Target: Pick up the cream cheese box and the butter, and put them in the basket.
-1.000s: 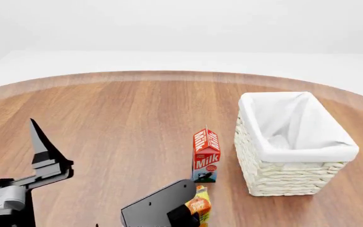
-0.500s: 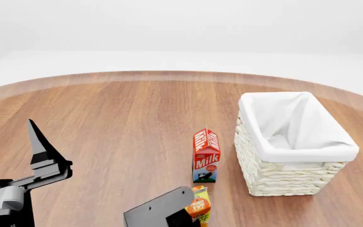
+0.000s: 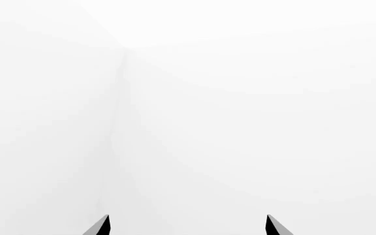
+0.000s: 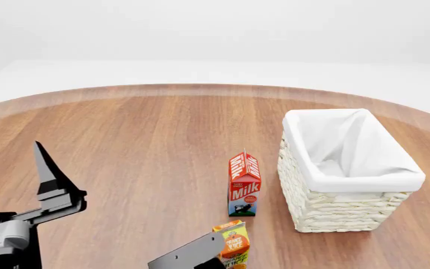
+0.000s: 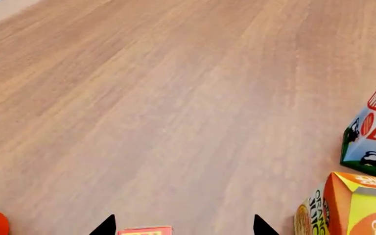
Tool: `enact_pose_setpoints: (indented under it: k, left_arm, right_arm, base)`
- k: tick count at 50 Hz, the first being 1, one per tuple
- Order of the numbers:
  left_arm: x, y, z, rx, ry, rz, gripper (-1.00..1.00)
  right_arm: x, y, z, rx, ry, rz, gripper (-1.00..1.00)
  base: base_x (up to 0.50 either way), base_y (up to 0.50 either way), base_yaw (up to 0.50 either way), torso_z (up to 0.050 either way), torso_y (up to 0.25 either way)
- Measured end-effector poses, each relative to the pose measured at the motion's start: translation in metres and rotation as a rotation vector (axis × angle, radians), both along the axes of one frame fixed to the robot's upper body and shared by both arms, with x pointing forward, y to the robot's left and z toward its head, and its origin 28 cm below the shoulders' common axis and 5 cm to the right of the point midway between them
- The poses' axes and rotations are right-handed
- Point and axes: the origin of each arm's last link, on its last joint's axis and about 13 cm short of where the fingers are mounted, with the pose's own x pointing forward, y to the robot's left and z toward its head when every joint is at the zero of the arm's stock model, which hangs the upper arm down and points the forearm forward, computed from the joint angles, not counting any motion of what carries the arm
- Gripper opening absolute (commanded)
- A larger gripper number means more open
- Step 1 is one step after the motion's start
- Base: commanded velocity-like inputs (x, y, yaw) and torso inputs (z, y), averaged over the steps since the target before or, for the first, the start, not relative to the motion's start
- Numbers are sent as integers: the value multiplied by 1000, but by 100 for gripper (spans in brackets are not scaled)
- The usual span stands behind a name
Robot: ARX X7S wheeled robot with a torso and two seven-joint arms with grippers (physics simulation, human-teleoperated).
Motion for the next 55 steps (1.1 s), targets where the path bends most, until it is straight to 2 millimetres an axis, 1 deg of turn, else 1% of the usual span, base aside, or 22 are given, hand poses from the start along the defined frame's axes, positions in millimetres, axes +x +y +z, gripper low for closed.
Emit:
enact_pose_setpoints:
  k: [19, 30, 39, 55]
  left_arm:
    - [1, -1, -1, 0, 4, -4, 100]
    - [1, -1, -1, 0, 4, -5, 100]
    - [1, 0, -2, -3, 5, -3, 100]
    - [1, 3, -3, -10, 9, 6, 100]
  right_arm:
    - [-2, 1, -13, -17, 31, 26, 100]
    - [-10, 3, -8, -12, 31, 75, 100]
    - [-16, 5, -4, -3, 70, 87, 100]
    - [-11, 8, -8, -7, 109, 40, 100]
  base:
    - [0, 0, 0, 0, 0]
    - [0, 0, 0, 0, 0]
    - [0, 0, 0, 0, 0]
    - [0, 0, 0, 0, 0]
